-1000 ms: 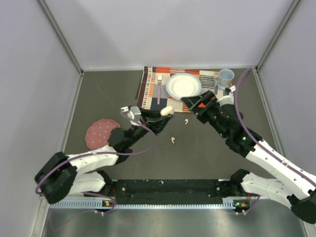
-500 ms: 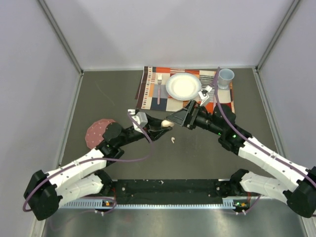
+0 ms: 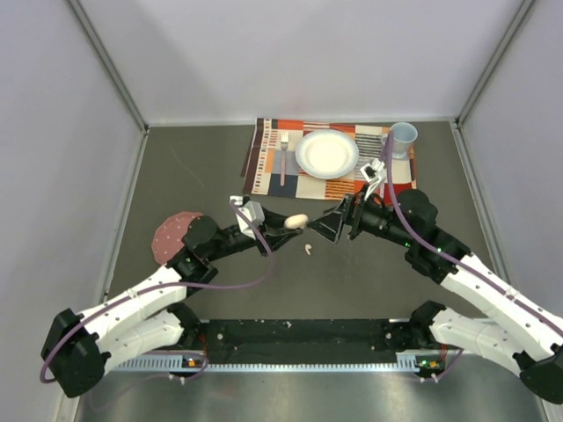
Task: Insert the wireless bluetooth earbuds into the charging case
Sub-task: Open the charging case.
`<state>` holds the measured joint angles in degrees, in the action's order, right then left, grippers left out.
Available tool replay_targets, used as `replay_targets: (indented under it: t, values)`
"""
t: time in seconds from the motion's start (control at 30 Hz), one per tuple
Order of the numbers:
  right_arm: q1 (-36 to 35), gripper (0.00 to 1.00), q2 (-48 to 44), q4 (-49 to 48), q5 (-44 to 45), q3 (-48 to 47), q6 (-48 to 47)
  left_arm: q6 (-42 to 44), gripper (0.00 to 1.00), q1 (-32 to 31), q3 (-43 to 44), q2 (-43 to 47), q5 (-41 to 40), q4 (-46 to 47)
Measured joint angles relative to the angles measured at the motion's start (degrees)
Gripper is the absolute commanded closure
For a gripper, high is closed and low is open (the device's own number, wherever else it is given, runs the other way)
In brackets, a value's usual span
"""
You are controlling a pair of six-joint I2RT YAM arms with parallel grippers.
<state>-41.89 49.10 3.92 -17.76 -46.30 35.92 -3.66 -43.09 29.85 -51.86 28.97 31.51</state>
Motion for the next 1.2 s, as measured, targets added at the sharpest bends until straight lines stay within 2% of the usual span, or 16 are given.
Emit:
replay_targets:
  t: [0.27,0.77,1.0,1.2]
  values:
    - [-1.1,0.02,2.1,2.5,-0.4,-0.7,-3.8,-1.6,1.0,0.1,0.0,-0.2,2.9,3.2]
    - [-1.8,0.01,3.2,3.7,0.7,-1.9,-3.8,-3.2,1.0,1.1,-0.5,-2.7,7.6,8.3]
    - [-2.2,0.01,4.0,4.3,0.7,-2.9,-3.0,-1.4,1.0,1.1,-1.6,-1.1,7.6,7.5]
    - [-1.9,0.01,4.7,1.1,4.2,-4.6,-2.1,-0.7,1.0,0.5,-2.3,0.0,11.2,5.4]
